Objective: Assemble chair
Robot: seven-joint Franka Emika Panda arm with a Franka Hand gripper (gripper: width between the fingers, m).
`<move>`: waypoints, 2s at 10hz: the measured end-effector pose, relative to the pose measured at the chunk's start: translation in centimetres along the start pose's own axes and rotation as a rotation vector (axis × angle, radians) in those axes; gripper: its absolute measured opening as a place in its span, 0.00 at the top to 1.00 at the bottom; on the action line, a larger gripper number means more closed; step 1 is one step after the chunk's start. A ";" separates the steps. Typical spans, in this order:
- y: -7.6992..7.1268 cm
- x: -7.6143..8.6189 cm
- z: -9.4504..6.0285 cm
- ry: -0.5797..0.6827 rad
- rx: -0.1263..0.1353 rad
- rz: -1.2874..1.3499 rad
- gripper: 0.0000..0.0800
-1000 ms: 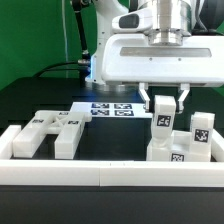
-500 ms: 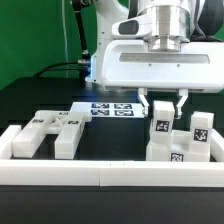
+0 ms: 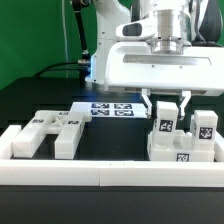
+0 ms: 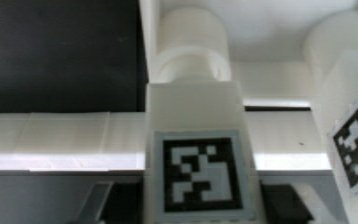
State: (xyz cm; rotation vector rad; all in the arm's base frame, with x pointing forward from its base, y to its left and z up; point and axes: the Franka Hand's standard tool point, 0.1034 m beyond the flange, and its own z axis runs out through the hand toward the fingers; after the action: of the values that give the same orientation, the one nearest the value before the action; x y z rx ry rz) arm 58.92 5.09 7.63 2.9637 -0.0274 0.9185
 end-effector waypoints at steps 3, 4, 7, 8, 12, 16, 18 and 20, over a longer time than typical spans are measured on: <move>0.0 -0.1 0.2 -0.037 0.003 -0.008 0.51; 0.0 -0.1 0.2 -0.038 0.003 -0.011 0.51; 0.0 -0.2 0.2 -0.040 0.003 -0.022 0.20; 0.1 -0.1 0.2 -0.041 0.002 -0.024 0.19; 0.5 0.9 -0.7 -0.055 0.008 -0.045 0.19; 0.8 2.1 -1.2 -0.081 0.015 -0.043 0.19; 0.7 1.8 -1.0 -0.117 0.021 -0.043 0.19; 0.2 1.0 -0.5 -0.292 0.044 -0.035 0.19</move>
Offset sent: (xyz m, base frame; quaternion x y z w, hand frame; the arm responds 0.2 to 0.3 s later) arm 0.0000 0.0000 0.0000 0.0000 0.0000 0.0000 1.0000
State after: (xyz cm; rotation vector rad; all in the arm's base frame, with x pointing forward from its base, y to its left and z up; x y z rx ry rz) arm 59.49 4.93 8.58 3.0995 0.0358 0.4825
